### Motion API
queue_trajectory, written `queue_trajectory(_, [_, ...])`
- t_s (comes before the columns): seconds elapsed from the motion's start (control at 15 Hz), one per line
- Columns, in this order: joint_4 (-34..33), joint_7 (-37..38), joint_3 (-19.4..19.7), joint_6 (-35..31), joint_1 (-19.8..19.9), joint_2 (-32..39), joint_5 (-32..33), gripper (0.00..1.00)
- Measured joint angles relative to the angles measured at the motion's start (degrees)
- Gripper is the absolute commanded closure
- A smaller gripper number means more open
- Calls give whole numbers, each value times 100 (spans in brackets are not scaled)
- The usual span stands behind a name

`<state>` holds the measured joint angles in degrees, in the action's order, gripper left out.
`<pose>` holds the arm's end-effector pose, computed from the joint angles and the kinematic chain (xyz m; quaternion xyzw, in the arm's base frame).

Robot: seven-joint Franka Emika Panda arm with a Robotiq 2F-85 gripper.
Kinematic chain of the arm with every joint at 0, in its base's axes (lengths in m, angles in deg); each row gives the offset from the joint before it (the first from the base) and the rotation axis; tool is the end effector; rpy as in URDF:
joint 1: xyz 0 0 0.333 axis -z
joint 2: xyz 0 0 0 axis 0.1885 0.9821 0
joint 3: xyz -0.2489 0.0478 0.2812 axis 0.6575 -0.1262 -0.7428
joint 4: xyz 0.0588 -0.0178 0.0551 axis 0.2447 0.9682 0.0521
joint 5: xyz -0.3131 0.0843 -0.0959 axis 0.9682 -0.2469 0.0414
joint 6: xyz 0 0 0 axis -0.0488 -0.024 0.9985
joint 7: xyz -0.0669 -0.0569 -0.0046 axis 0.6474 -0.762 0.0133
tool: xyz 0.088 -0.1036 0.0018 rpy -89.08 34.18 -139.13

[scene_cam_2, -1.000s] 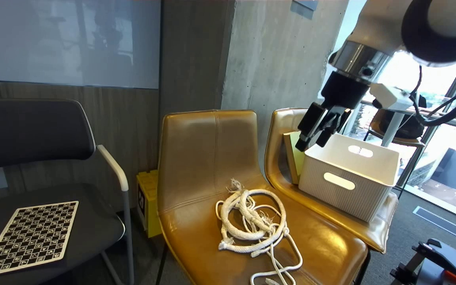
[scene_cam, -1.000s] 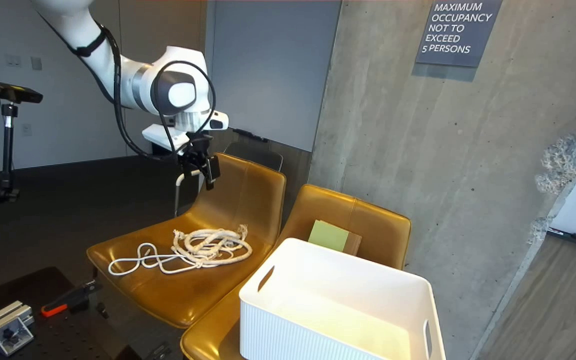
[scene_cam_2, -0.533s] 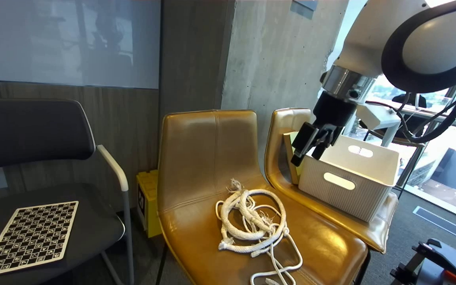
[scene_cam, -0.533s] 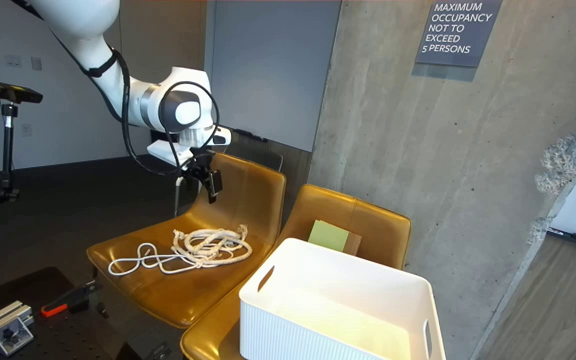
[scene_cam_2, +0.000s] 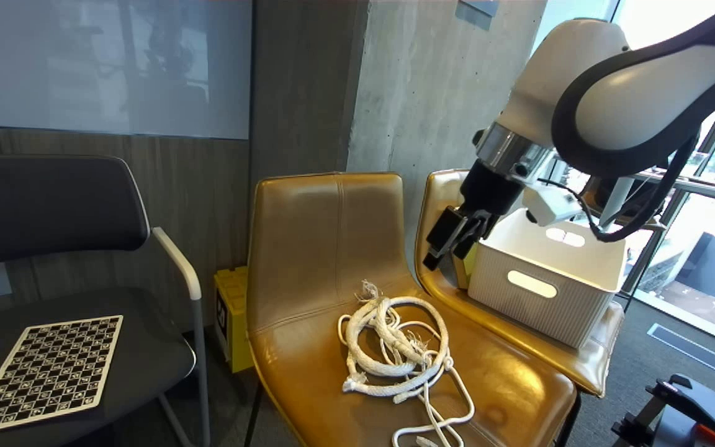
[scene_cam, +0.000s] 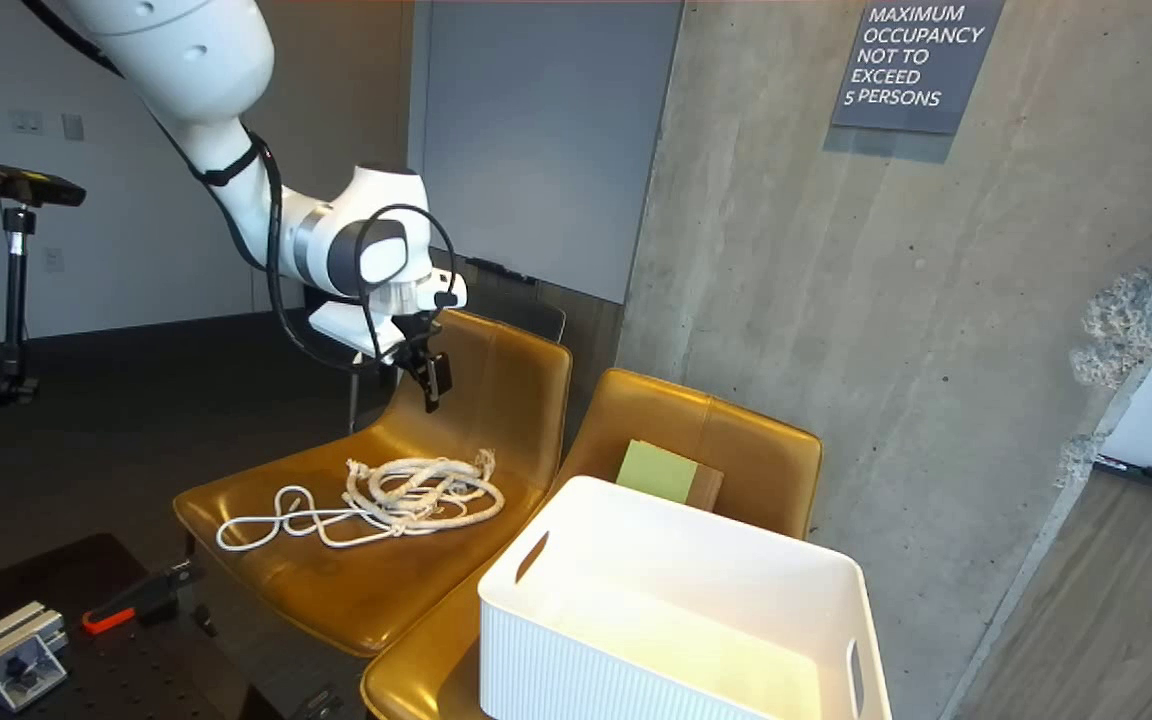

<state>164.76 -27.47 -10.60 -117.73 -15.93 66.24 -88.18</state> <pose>0.6179 0.1162 0.3452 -0.9896 -0.0637 -0.1247 0.0334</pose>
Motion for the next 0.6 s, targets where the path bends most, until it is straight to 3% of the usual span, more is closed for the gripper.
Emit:
queue_trajectory(0.2, [-641, -166, -45, -497, -16, 822, -10, 0])
queue_trajectory(0.6, [-1824, -128, 30, -546, -51, 2062, -11, 0])
